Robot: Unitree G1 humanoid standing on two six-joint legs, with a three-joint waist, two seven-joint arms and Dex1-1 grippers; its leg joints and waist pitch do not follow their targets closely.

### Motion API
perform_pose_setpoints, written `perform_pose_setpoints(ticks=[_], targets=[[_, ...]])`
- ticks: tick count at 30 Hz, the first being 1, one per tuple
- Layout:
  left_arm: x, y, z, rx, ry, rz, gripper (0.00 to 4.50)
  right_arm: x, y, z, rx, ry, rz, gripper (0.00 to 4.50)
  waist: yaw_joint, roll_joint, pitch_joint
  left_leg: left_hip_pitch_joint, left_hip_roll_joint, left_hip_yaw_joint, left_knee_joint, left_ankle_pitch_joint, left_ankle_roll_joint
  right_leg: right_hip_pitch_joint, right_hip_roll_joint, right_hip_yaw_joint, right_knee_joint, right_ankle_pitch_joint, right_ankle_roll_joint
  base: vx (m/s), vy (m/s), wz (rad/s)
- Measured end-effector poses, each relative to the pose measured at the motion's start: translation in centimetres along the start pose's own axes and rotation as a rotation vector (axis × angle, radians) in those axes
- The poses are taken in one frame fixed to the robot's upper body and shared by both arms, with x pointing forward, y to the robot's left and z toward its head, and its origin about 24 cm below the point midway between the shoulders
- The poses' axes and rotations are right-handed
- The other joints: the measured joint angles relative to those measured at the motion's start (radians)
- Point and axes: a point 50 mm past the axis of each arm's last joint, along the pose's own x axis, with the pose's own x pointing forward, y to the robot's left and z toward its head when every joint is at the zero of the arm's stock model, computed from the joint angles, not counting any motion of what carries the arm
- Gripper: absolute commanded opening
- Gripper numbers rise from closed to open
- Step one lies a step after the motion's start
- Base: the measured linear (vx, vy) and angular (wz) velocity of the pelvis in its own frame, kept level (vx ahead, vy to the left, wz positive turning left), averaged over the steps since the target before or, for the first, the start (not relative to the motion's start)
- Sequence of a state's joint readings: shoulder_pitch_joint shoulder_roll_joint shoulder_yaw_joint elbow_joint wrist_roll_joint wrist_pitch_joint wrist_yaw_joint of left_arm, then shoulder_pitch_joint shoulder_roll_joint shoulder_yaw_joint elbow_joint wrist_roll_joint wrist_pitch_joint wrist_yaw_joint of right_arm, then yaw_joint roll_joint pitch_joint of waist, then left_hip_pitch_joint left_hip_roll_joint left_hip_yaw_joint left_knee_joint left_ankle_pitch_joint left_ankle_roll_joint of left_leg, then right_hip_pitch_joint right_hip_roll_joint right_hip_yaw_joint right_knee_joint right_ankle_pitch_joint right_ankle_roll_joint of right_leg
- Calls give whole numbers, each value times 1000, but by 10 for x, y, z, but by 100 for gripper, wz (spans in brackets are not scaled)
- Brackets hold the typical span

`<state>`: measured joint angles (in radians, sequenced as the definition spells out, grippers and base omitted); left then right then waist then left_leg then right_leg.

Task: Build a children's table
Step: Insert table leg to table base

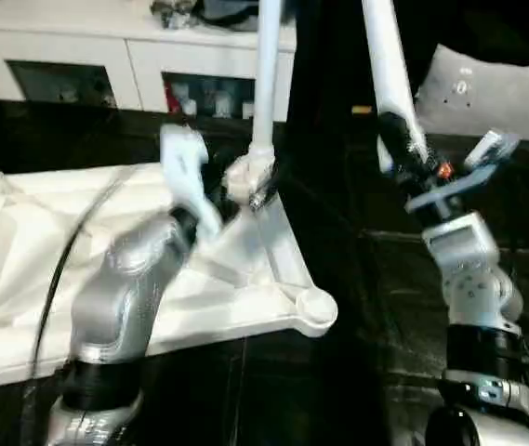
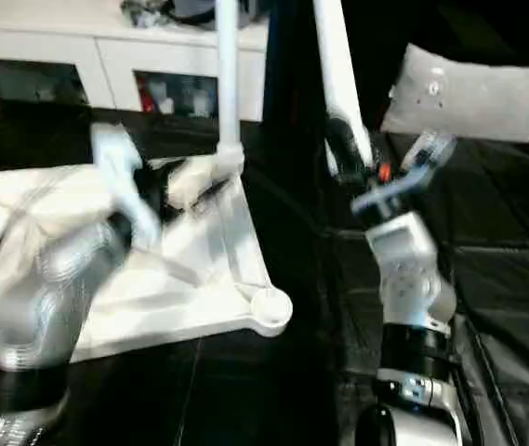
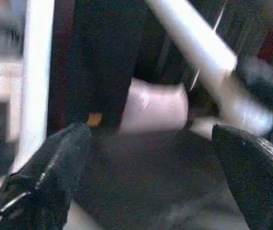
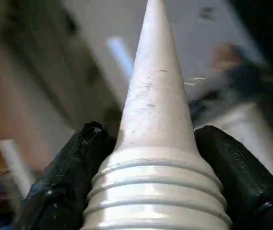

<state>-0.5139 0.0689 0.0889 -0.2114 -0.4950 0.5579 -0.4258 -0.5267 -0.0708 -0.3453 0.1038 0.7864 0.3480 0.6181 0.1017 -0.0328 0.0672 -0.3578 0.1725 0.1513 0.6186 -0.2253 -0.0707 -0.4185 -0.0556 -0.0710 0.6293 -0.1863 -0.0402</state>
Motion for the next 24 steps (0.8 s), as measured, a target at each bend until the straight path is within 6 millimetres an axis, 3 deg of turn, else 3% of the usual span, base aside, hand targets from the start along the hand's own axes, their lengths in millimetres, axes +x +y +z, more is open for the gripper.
perform_pose_setpoints(ticks=[3, 8, 11, 17, 24], targets=[[16, -6, 20, -157, -108, -60, 450, 2, 14, -7, 32, 44, 82, 277, 4, -2, 0, 0, 0, 0, 0, 0, 0, 0, 0, 0, 0, 0, 0, 0, 0, 0], [31, -10, 30, -574, -230, -182, 450, -1, 31, -23, 61, 150, 190, 277, 13, -4, 1, -1, 0, 0, 0, 0, 0, 0, 0, 0, -1, 0, 0, 0, 0, 0], [33, -9, 28, -684, -247, -203, 450, -6, 36, -31, 71, 195, 212, 277, 15, -4, 1, -2, 0, -1, 0, 0, 0, 0, 0, -1, -2, 0, 2, 0, 0, 0], [35, 3, 10, -758, -168, -109, 450, -10, 44, -46, 69, 288, 254, 277, 14, -4, 1, -5, 0, -2, 0, 0, 0, 0, 0, -1, -6, 2, 5, 0, 0, 0], [35, 11, 8, -697, -143, -33, 450, -12, 42, -45, 39, 310, 241, 277, 15, -5, 1, -6, 0, -3, 0, 0, 0, 0, 0, -1, -7, 2, 5, 0, 0, 0]])
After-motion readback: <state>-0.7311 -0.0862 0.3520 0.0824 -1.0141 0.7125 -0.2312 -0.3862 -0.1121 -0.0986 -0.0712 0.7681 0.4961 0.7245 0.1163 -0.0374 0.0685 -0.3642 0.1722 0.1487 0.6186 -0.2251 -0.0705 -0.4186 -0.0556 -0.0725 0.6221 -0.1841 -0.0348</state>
